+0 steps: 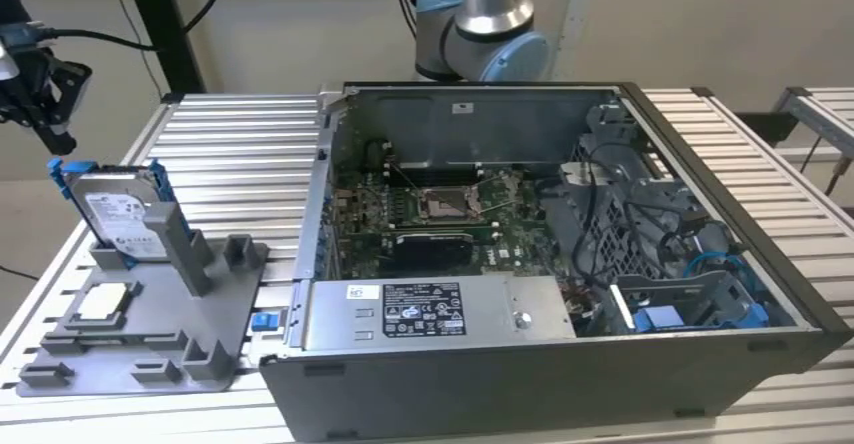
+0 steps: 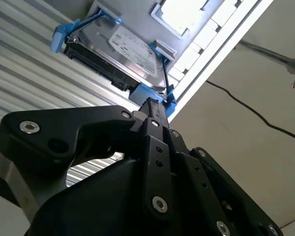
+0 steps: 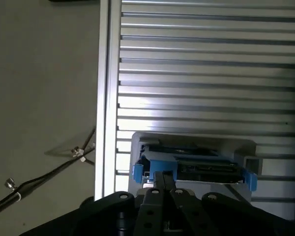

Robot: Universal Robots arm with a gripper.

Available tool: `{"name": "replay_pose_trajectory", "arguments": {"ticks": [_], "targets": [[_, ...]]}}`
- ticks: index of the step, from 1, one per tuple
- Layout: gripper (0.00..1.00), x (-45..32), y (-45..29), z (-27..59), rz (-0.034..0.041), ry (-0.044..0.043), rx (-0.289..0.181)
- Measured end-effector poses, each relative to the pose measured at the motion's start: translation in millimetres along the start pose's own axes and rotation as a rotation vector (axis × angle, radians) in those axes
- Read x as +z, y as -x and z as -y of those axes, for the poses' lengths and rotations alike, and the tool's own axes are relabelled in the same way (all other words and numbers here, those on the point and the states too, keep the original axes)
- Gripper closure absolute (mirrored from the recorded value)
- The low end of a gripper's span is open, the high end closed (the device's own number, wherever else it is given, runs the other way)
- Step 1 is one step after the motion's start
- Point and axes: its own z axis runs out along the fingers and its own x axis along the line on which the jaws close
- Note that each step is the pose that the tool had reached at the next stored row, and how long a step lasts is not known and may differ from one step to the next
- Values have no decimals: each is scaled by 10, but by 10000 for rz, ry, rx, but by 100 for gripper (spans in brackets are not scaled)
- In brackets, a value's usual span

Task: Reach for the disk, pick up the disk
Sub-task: 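Reach for the disk, then pick up the disk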

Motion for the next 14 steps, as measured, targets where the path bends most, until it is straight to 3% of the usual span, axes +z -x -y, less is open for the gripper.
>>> {"name": "replay_pose_trajectory", "arguments": {"ticks": [8, 14], "targets": [[100, 0, -7, 0, -1, 0, -28], [100, 1, -7, 0, -30, 0, -800]]}}
